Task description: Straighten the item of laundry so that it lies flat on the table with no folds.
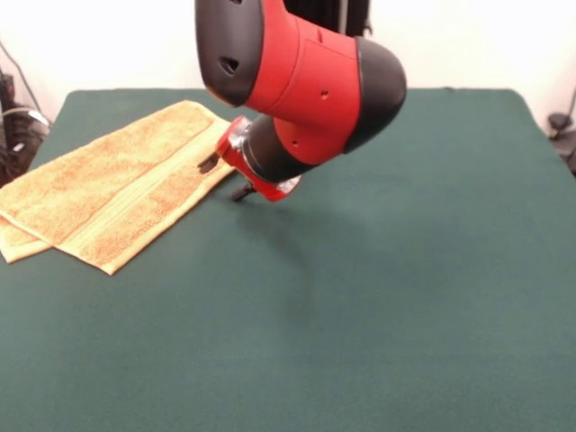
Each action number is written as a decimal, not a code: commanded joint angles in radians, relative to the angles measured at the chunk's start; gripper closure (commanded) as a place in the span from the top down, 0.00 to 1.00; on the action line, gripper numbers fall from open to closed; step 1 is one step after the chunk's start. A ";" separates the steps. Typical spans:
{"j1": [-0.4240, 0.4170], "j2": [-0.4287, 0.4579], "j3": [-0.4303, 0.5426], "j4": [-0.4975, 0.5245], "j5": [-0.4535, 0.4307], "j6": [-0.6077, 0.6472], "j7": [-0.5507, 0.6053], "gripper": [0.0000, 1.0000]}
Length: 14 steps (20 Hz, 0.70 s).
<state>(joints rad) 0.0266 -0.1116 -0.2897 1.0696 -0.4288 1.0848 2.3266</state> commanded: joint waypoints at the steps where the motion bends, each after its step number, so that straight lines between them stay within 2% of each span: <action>1: -0.004 0.164 -0.002 -0.007 -0.021 -0.139 0.263 1.00; 8: -0.024 0.130 -0.027 0.038 -0.046 -0.177 0.190 1.00; 14: -0.038 0.115 -0.033 0.070 -0.026 -0.203 0.182 1.00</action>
<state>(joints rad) 0.0111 -0.0848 -0.3520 1.0600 -0.4298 1.0467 2.3268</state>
